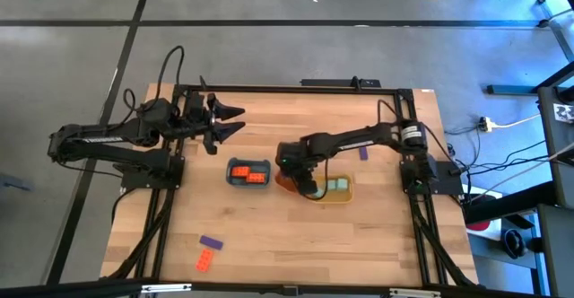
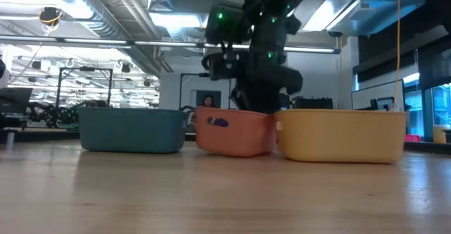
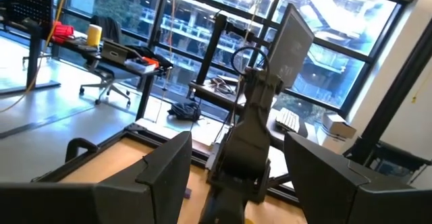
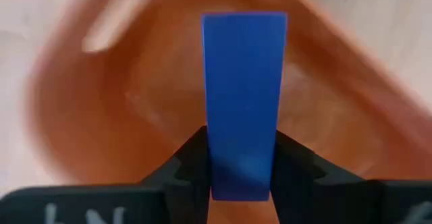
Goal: Sort & place blocks by color
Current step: Put the top left purple rectangular block into the orange bin, then put the orange rectangular block into the blue bin
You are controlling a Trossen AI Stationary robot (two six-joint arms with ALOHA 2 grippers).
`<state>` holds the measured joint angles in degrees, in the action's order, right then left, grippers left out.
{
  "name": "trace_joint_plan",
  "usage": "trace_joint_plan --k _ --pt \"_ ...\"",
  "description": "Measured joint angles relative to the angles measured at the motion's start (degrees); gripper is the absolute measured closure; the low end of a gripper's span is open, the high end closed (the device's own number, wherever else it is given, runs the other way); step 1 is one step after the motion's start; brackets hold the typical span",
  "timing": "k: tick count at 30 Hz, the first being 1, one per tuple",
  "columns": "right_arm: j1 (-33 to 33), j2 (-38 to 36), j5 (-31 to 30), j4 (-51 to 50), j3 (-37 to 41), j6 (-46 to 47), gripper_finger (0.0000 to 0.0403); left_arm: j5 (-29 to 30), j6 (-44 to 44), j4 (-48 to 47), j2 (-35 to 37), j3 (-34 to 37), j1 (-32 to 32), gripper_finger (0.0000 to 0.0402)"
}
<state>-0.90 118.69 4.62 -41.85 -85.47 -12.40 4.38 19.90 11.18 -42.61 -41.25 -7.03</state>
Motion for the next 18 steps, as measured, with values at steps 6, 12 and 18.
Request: trace_joint_plan --k 6,12,18 --pt "-0.03 1.0 -0.02 -0.12 0.02 -0.11 0.0294 0.84 -0.09 0.07 0.0 0.0 0.0 0.0175" --pt "0.01 0.64 -3.65 0.11 -0.01 1.25 0.0203 0.98 -1.01 0.09 0.0 0.0 0.0 0.0175" --pt "-0.4 0.14 -4.45 -11.01 -6.1 3.15 0.0072 0.56 -1.03 0.07 0.0 0.0 0.0 0.0175"
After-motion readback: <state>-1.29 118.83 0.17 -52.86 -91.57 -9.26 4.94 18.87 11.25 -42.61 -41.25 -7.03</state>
